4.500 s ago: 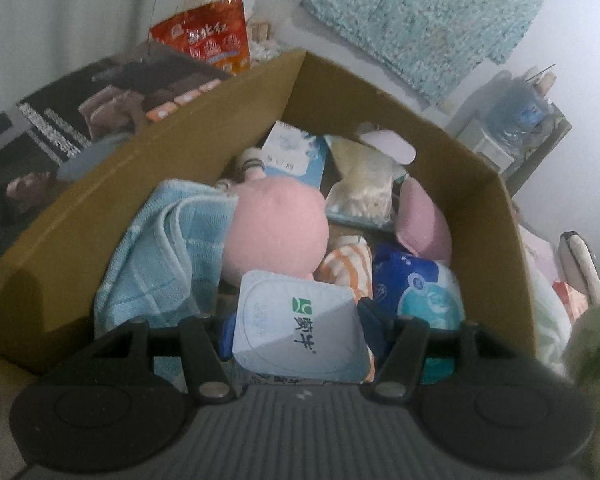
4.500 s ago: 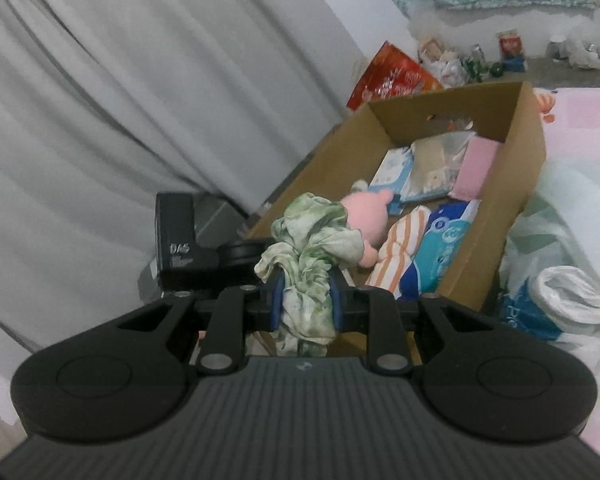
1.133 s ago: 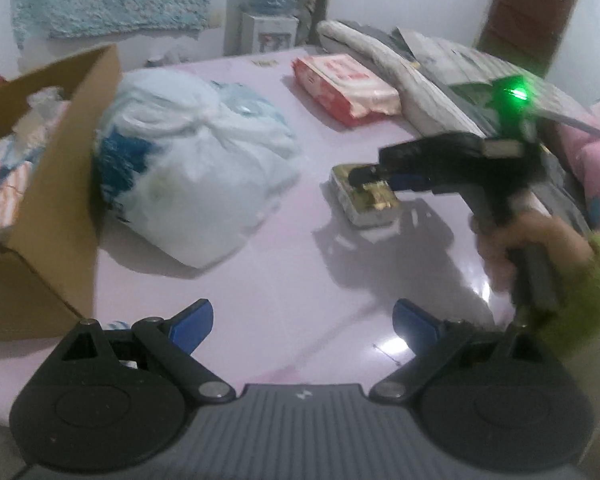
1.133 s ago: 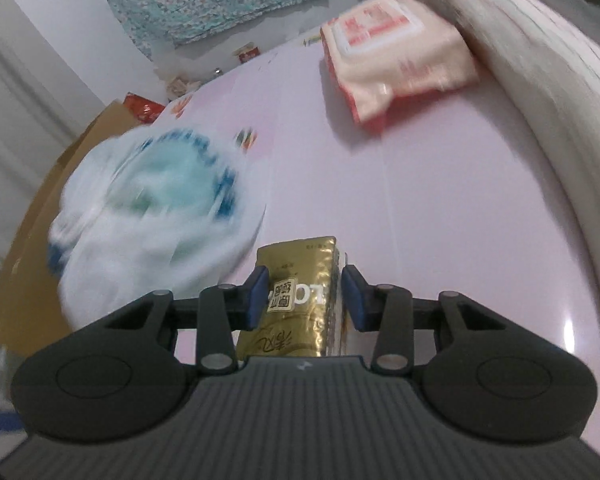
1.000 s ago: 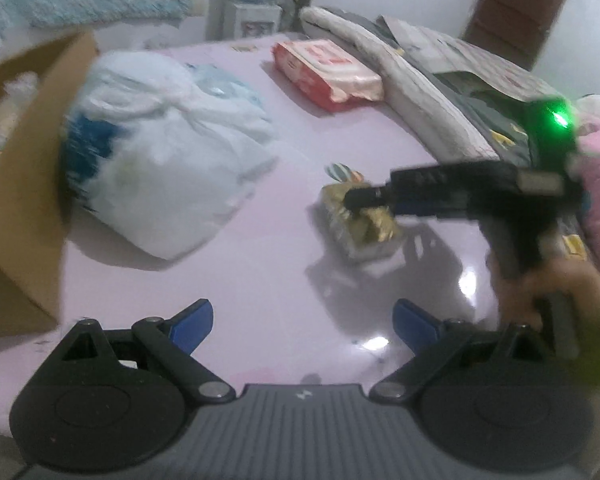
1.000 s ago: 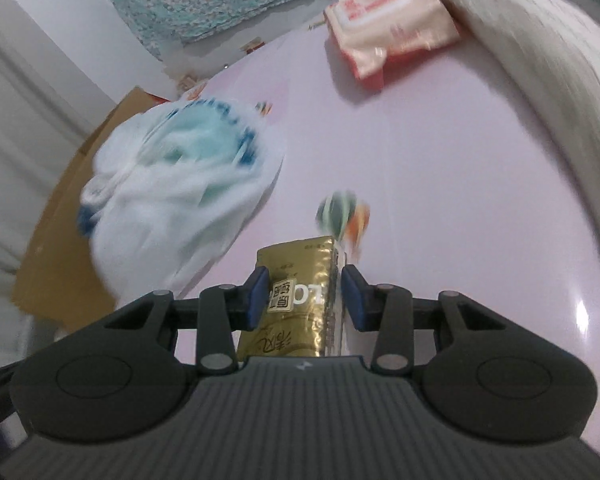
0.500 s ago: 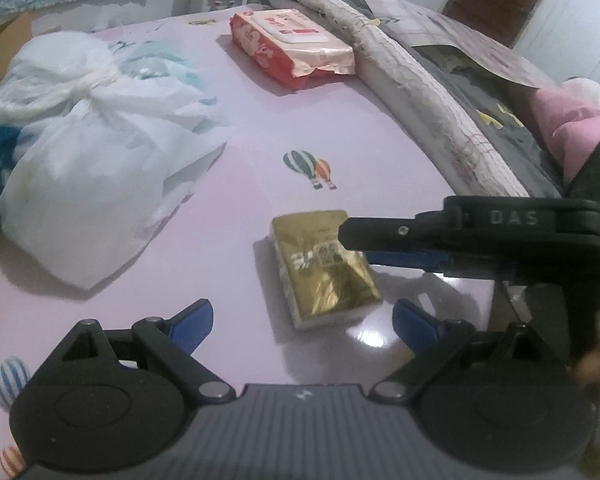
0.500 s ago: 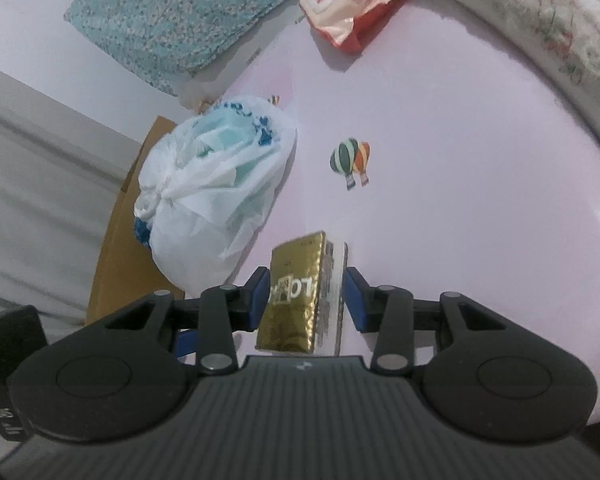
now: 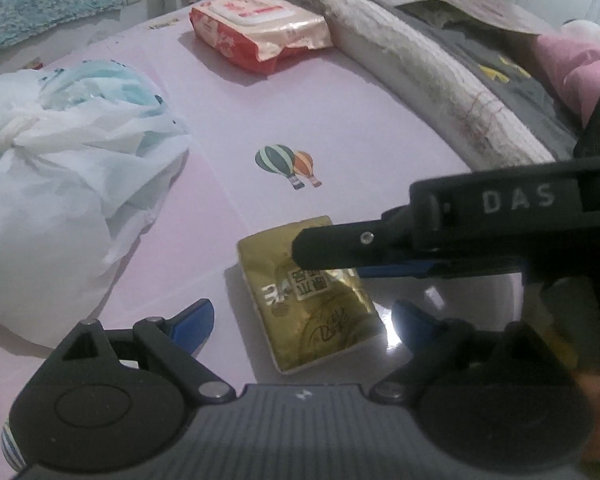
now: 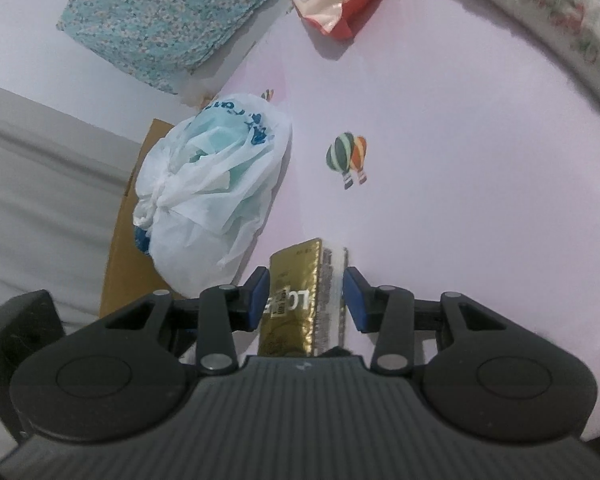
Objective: Organize soft objects
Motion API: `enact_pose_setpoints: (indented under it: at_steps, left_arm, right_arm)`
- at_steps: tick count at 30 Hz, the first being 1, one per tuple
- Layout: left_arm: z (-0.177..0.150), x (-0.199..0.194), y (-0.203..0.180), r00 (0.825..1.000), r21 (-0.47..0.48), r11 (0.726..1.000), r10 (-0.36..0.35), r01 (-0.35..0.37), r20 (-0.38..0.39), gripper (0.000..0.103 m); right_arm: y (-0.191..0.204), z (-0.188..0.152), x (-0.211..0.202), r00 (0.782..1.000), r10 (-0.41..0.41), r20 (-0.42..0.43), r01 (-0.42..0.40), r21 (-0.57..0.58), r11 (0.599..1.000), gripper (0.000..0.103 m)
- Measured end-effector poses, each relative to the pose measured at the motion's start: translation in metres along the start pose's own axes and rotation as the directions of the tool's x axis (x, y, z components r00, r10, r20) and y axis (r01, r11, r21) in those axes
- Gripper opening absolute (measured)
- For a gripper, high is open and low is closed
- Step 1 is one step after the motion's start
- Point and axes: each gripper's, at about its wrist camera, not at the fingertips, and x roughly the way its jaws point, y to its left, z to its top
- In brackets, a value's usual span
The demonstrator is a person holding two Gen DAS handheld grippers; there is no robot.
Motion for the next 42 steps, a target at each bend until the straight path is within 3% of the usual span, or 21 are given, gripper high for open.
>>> enact_pose_setpoints:
  at_steps: [8,14,32,42]
  left_arm:
    - [0.003,0.004,-0.005,0.999,0.048,0.998,0.045,-0.046,0.014,0.088]
    - [0.005,0.003,-0.007,0.998,0.068,0.997,0.042,-0.044,0.036,0.072]
    - [-0.004,-0.015,-0.008,0.995,0.068,0.997,0.023,-0.029,0.093,0.067]
    - [-0.023,-0.027,0.009,0.991,0.013,0.999,-0.049,0.048,0.126,0.067]
  right_arm:
    - [-0.002,0.002,0.005,0.999,0.029,-0.022,-0.029,0.026,0.999,0.043]
    - [-0.003,0.003,0.007,0.998,0.054,-0.026,-0.053,0.041,0.998,0.047]
    - [0.002,-0.002,-0.005,0.997,0.071,-0.009,-0.071,0.041,0.997,0.049]
    - [-0.001,-0.014,-0.008,1.0,0.025,0.011,-0.026,0.044,0.999,0.049]
